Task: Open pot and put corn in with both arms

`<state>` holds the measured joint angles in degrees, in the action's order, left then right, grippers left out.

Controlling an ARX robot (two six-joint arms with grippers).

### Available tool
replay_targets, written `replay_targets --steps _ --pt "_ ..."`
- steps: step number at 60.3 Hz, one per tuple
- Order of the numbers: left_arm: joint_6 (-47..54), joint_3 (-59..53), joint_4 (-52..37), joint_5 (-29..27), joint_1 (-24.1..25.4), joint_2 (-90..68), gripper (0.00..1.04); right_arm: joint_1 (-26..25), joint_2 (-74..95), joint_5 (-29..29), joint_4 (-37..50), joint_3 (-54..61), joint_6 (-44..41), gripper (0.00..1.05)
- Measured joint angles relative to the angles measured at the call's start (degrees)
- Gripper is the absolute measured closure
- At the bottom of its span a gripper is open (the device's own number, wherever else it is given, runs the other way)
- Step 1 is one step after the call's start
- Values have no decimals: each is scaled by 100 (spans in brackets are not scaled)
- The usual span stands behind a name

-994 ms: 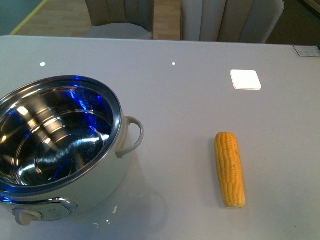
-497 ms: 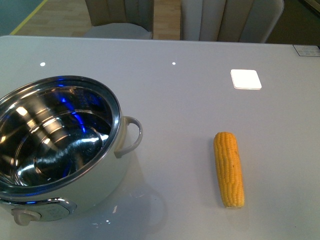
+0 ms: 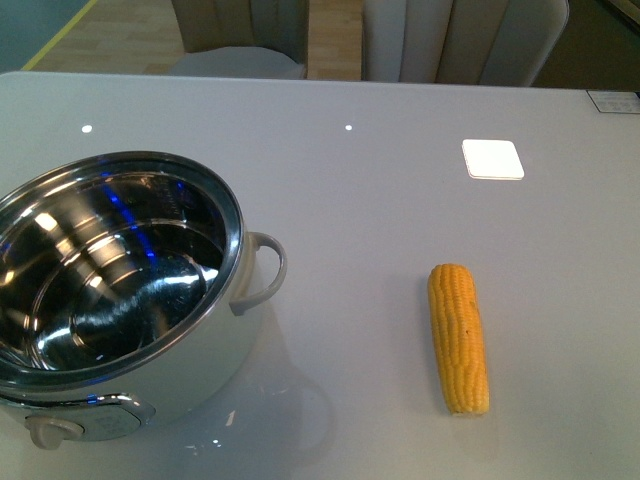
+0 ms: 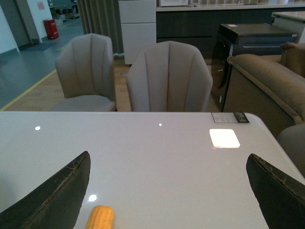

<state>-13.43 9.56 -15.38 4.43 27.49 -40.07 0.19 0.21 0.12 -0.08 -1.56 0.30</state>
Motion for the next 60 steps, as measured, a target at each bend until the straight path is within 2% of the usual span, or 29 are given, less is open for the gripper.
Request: replay_targets --steps 10,18,25,30,35,45,47,50,51,53,60 --pt "-79 -55 1104 -273 -780 1113 7 0 0 0 0 0 0 9" --pt "-87 -118 2081 -699 -1585 2111 7 0 0 0 0 0 0 9" --pt "-131 -140 2876 -1287 -2321 2907 7 0 0 0 0 0 0 9" --pt "-149 -195 3008 -1827 -2844 3091 7 0 0 0 0 0 0 9" --pt "-140 -264 2977 -1954 -3051 3145 7 0 0 0 0 0 0 9" --pt "-114 -291 2953 -1980 -3075 3156 7 0 0 0 0 0 0 9" --pt "48 -413 2669 -1735 -3005 3298 11 0 0 0 0 0 0 9" --pt "466 -754 2017 -940 -2835 3670 20 0 0 -2 0 0 0 9" --pt "503 -804 1919 -826 -2824 3735 22 0 0 -2 0 0 0 9" --pt "817 -881 1648 -533 -2806 3910 31 0 2 7 0 0 0 9" --pt "1134 -881 1563 -461 -2785 3974 52 0 0 2 0 0 0 9"
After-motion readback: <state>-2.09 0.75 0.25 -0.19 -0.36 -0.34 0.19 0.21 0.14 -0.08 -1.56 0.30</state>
